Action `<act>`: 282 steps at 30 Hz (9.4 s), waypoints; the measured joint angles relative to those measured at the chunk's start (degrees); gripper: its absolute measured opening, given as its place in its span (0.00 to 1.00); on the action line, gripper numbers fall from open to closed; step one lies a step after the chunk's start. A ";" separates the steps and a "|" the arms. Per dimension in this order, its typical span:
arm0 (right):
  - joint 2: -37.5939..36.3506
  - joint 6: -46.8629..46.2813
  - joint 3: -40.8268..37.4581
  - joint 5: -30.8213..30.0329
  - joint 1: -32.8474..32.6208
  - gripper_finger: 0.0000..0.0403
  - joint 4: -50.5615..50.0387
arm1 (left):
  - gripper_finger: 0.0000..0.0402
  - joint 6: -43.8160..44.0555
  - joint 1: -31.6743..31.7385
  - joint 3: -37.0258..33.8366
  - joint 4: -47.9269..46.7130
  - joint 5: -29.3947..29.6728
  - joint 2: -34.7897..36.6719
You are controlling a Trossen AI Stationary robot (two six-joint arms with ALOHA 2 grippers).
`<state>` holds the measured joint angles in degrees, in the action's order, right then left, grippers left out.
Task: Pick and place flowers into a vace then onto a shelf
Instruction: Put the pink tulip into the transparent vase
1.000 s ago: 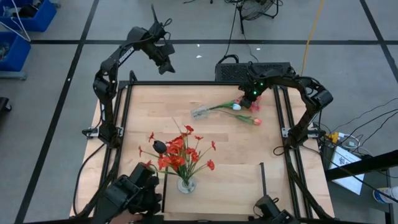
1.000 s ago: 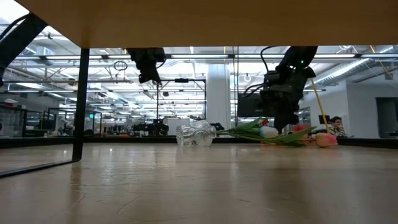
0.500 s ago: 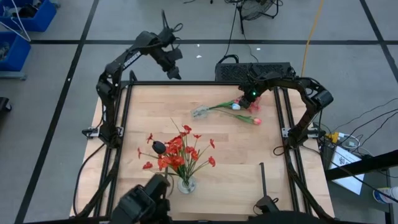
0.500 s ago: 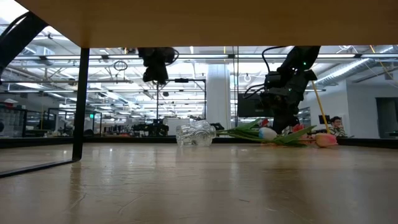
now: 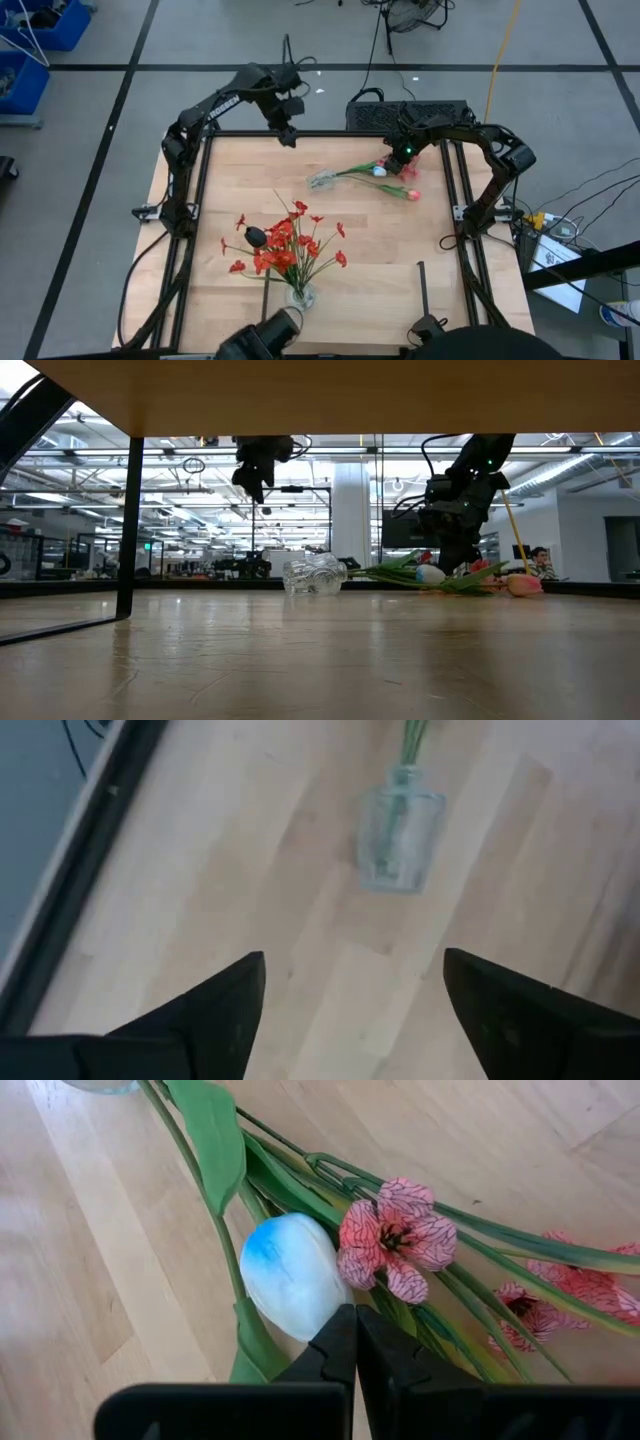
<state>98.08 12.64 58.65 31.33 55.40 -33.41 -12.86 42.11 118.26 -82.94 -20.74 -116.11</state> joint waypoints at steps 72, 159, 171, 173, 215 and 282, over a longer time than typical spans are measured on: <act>-0.04 0.42 -0.04 0.42 0.01 0.00 0.44 | 0.66 7.27 -19.59 -0.02 21.45 11.18 -18.94; -0.02 -1.27 -1.66 0.22 0.00 0.00 4.83 | 0.73 -5.11 -19.99 -2.44 13.93 10.18 -16.50; -0.02 -1.51 -1.66 0.21 0.00 0.00 4.89 | 0.59 -4.37 -20.51 -8.55 15.76 15.75 -16.57; -0.02 -1.52 -1.66 0.20 0.00 0.00 4.90 | 0.55 -4.36 -20.51 -8.55 15.70 15.84 -16.57; -14.23 -5.76 -1.66 -1.27 1.29 0.00 1.44 | 0.37 -2.72 -19.58 -6.40 21.10 9.52 -16.57; 12.17 6.14 21.22 2.29 -17.99 0.00 -15.54 | 0.37 7.23 -19.26 -6.53 31.86 2.77 -16.65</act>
<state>110.26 18.79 79.88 33.62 37.40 -48.95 -5.63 22.85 111.73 -51.07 -17.98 -132.77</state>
